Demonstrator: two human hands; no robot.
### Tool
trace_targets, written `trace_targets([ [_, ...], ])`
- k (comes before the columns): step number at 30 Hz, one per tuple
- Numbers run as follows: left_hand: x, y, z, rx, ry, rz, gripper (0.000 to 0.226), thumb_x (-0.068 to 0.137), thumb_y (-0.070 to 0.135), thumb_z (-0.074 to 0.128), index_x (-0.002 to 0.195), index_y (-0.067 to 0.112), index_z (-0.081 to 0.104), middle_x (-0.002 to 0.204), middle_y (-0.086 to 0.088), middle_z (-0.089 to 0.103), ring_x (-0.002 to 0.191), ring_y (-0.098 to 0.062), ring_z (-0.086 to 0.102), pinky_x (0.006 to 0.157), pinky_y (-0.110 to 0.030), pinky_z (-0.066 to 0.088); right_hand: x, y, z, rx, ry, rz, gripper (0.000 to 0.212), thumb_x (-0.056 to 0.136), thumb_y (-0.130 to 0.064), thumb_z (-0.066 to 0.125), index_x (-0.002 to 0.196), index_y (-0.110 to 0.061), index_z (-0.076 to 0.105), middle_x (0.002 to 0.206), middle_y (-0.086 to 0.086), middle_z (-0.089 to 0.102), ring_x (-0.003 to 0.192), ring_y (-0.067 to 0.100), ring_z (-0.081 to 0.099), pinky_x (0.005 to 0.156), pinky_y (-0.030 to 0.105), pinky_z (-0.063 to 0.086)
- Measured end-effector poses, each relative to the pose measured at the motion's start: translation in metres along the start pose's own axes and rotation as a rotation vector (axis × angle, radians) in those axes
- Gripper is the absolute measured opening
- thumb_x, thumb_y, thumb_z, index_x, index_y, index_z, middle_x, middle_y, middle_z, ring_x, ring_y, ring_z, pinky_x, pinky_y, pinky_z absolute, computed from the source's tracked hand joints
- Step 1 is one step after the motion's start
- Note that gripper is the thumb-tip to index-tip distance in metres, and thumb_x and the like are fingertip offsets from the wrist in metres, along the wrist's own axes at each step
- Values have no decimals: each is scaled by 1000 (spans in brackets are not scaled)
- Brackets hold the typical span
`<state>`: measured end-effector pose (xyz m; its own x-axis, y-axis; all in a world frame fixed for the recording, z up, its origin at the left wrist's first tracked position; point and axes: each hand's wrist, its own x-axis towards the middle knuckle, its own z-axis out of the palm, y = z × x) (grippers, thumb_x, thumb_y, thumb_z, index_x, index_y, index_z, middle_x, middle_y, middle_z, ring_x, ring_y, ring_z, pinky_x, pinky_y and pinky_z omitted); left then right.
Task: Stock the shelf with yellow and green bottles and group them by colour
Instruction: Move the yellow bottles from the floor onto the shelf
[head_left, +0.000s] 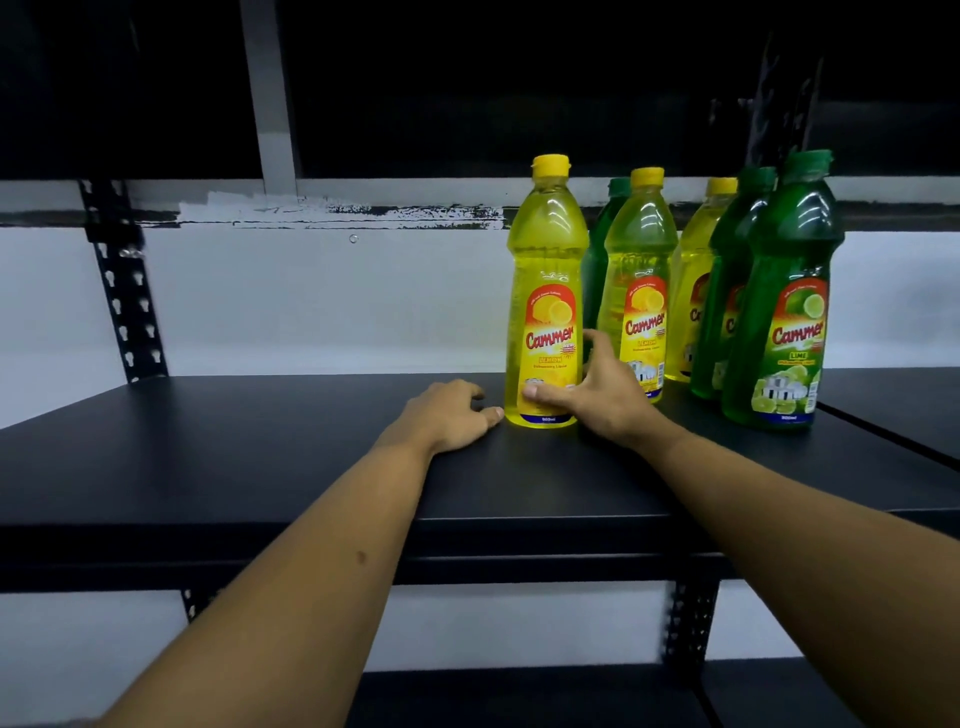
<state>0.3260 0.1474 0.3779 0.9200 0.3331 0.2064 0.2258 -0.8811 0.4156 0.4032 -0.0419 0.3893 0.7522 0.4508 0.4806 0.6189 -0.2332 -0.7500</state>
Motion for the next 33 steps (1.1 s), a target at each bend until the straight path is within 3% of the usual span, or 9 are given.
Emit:
trace_targets([
  [3,-1,3,-1,48,-17,8,52,92,55,48,130,22,58,131,-6,60,120,-27,55,103,-45,43,-9,-1,-5,17,55,28,78,69,-36,86,124,-21,33,111,-4,58,96,13,61,82,28,50],
  [5,-2,3,-1,77,-18,13,52,93,55,47,133,22,56,135,-6,58,124,-26,52,105,-45,41,-15,3,-12,36,79,49,75,69,-36,86,118,-23,30,115,0,60,101,18,64,87,34,54],
  [7,-3,4,-2,100,-24,16,53,94,55,45,135,22,54,138,-6,56,127,-26,50,107,-45,39,-23,6,-22,62,79,66,77,69,-34,86,119,-21,30,119,4,61,103,20,65,89,38,55],
  [12,-8,7,-3,100,-39,25,54,97,53,43,139,20,50,142,-7,52,129,-27,49,108,-44,38,-44,8,-54,53,87,103,71,73,-32,83,122,-23,32,115,-1,60,100,19,64,85,31,52],
  [17,-8,7,-4,99,-33,11,55,96,53,44,139,21,50,143,-6,52,129,-27,49,108,-43,39,-53,10,-67,42,219,184,66,78,-26,81,133,-14,47,112,0,60,96,17,57,82,28,46],
  [23,-6,5,-1,105,-19,0,52,95,54,45,136,23,53,139,-6,55,125,-26,53,105,-42,42,-49,13,-66,-53,365,269,67,83,-25,76,138,-16,37,119,9,59,105,27,59,93,43,50],
  [27,-6,5,-1,125,-12,6,52,95,53,45,135,22,54,138,-6,56,125,-26,53,105,-41,42,-48,17,-67,-28,385,287,65,85,-22,74,137,-17,36,117,8,58,103,27,57,91,44,50],
  [33,-12,10,-1,115,27,20,46,96,48,48,129,19,59,132,-6,60,118,-25,56,101,-40,45,-46,17,-67,-37,385,271,66,87,-21,72,141,-16,36,119,9,58,94,19,49,84,35,44],
])
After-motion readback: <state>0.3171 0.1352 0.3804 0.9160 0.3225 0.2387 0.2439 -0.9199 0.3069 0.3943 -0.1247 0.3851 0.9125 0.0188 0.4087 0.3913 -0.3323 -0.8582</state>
